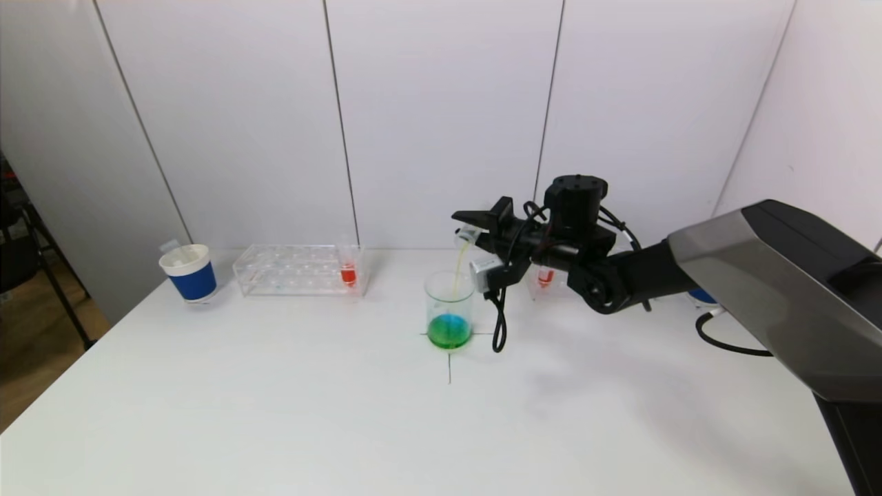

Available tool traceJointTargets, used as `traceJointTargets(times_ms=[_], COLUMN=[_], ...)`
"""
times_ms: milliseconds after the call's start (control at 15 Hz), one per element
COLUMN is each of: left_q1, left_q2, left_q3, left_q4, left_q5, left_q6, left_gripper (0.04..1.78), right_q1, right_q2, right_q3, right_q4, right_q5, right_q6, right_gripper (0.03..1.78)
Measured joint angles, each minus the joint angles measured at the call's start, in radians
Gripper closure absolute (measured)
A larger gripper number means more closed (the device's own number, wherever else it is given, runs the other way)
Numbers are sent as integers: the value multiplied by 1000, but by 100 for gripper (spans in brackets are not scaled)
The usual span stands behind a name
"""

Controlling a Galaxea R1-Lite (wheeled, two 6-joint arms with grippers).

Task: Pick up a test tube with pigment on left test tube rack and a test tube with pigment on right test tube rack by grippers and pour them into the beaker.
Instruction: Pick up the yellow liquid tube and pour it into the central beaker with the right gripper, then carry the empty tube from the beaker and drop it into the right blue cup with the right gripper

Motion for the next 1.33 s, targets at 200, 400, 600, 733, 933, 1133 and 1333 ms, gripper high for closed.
traceJointTargets(times_ms=[200,400,600,733,933,1133,1333], left_q1=[0,0,0,0,0,0,0], left_q2=[0,0,0,0,0,0,0], left_q3=[0,0,0,0,0,0,0], left_q4=[0,0,0,0,0,0,0], left_q5=[0,0,0,0,0,0,0], left_q6=[0,0,0,0,0,0,0], left_gripper=[6,6,6,6,6,6,6], right_q1=[1,1,2,6,17,23,34], right_q2=[-3,-7,-9,-10,-12,-12,-11], right_q3=[-13,-19,-34,-42,-46,-39,-33], right_q4=[13,14,34,42,43,43,40], right_q5=[-2,-2,-8,-18,-20,-19,-11], right_q6=[-31,-59,-107,-119,-119,-116,-101], right_gripper=[126,126,126,126,126,126,126])
